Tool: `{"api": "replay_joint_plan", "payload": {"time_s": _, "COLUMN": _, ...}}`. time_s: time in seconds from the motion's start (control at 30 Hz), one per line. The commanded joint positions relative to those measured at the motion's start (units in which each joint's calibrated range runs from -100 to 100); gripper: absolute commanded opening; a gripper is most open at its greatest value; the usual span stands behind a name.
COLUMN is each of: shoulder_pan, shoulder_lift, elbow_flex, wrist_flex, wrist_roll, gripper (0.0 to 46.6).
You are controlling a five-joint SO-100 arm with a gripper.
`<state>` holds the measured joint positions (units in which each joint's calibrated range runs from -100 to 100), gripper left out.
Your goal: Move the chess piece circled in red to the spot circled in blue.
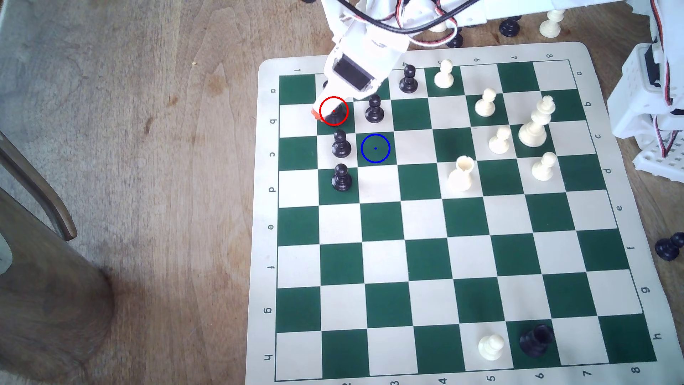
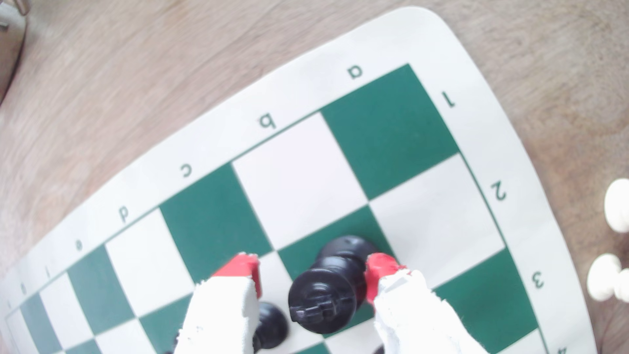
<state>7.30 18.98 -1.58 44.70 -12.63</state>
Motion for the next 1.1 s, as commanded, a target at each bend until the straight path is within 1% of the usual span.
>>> {"api": "replay_joint_plan", "payload": {"time_s": 0.0, "shoulder_pan": -0.14, "shoulder_lift": -2.42, "elbow_flex": -0.5, "wrist_flex": 0.34, "wrist_roll": -0.15, "gripper": 13.8}}
{"api": "replay_joint_plan", "payload": {"time_s": 0.2, "shoulder_pan": 0.17, "shoulder_lift": -2.42, "elbow_flex": -0.5, "wrist_flex": 0.34, "wrist_roll": -0.05, "gripper": 12.4}}
{"api": "replay_joint_plan", "payload": {"time_s": 0.3, "shoulder_pan": 0.33, "shoulder_lift": -2.42, "elbow_flex": -0.5, "wrist_flex": 0.43, "wrist_roll": 0.15, "gripper": 9.9}}
{"api": "replay_joint_plan", "payload": {"time_s": 0.37, "shoulder_pan": 0.4, "shoulder_lift": -2.42, "elbow_flex": -0.5, "wrist_flex": 0.43, "wrist_roll": 0.2, "gripper": 9.7}}
{"api": "replay_joint_plan", "payload": {"time_s": 0.43, "shoulder_pan": 0.56, "shoulder_lift": -2.34, "elbow_flex": -0.59, "wrist_flex": 0.59, "wrist_roll": 0.24, "gripper": 10.4}}
{"api": "replay_joint_plan", "payload": {"time_s": 0.5, "shoulder_pan": 0.64, "shoulder_lift": -2.25, "elbow_flex": -0.59, "wrist_flex": 0.59, "wrist_roll": 0.34, "gripper": 9.8}}
{"api": "replay_joint_plan", "payload": {"time_s": 0.53, "shoulder_pan": 0.72, "shoulder_lift": -2.17, "elbow_flex": -0.59, "wrist_flex": 0.59, "wrist_roll": 0.39, "gripper": 9.1}}
{"api": "replay_joint_plan", "payload": {"time_s": 0.57, "shoulder_pan": 0.79, "shoulder_lift": -2.17, "elbow_flex": -0.68, "wrist_flex": 0.75, "wrist_roll": 0.54, "gripper": 6.1}}
{"api": "replay_joint_plan", "payload": {"time_s": 0.63, "shoulder_pan": 0.87, "shoulder_lift": -2.59, "elbow_flex": -1.05, "wrist_flex": 0.92, "wrist_roll": 0.54, "gripper": 4.4}}
{"api": "replay_joint_plan", "payload": {"time_s": 0.7, "shoulder_pan": 1.11, "shoulder_lift": -4.89, "elbow_flex": -1.14, "wrist_flex": 1.41, "wrist_roll": 0.63, "gripper": 3.0}}
{"api": "replay_joint_plan", "payload": {"time_s": 1.07, "shoulder_pan": 1.58, "shoulder_lift": -17.79, "elbow_flex": -2.86, "wrist_flex": 7.8, "wrist_roll": 0.83, "gripper": 1.9}}
